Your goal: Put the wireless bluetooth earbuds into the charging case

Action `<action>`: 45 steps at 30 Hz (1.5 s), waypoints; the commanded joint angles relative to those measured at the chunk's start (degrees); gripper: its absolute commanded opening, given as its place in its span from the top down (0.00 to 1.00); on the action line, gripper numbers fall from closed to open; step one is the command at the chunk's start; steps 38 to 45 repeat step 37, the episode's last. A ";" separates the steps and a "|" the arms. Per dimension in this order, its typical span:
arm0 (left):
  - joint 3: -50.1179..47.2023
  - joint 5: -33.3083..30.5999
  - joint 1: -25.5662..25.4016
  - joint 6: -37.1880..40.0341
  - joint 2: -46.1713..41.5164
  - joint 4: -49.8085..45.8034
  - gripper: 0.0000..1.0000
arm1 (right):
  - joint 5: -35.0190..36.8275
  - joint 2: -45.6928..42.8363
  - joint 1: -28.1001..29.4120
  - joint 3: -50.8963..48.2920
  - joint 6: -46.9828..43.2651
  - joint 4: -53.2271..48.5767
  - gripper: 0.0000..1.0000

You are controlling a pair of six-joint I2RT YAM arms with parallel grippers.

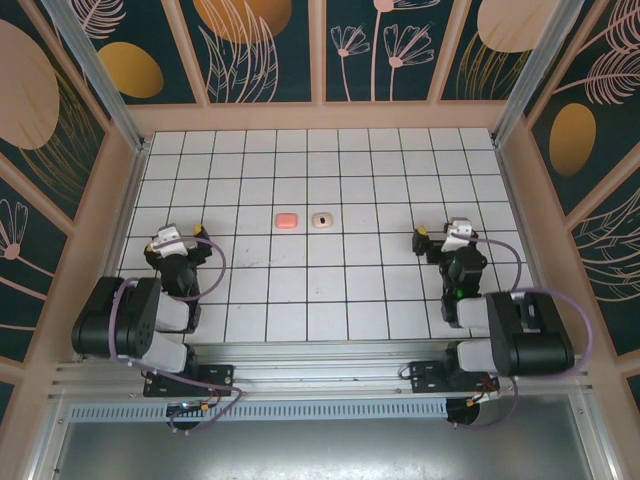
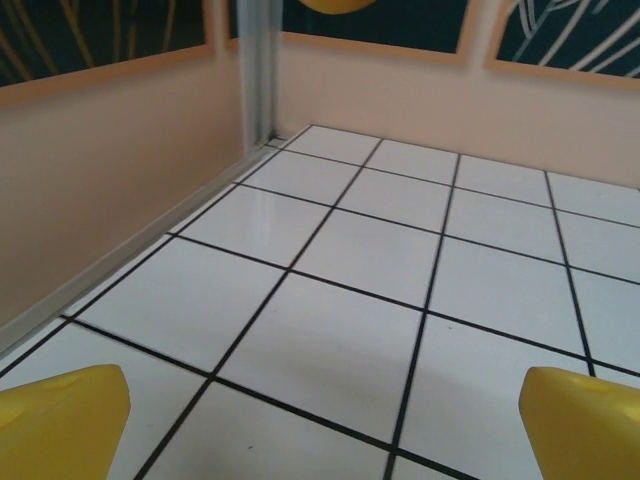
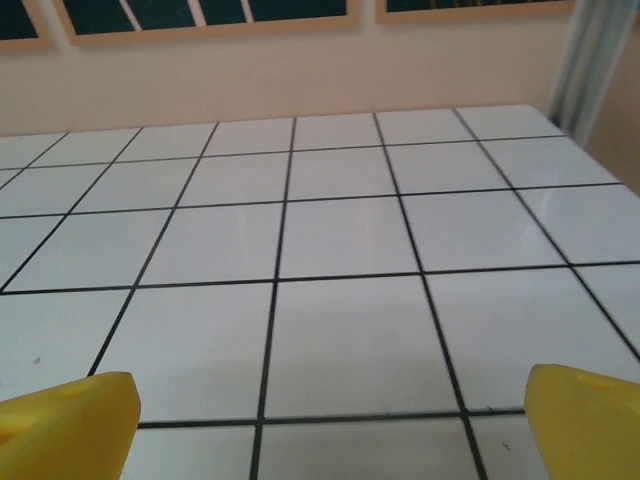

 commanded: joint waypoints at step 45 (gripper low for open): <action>6.74 0.19 -0.32 1.68 0.25 -2.54 0.01 | -4.89 9.39 -5.39 6.00 3.57 5.46 0.01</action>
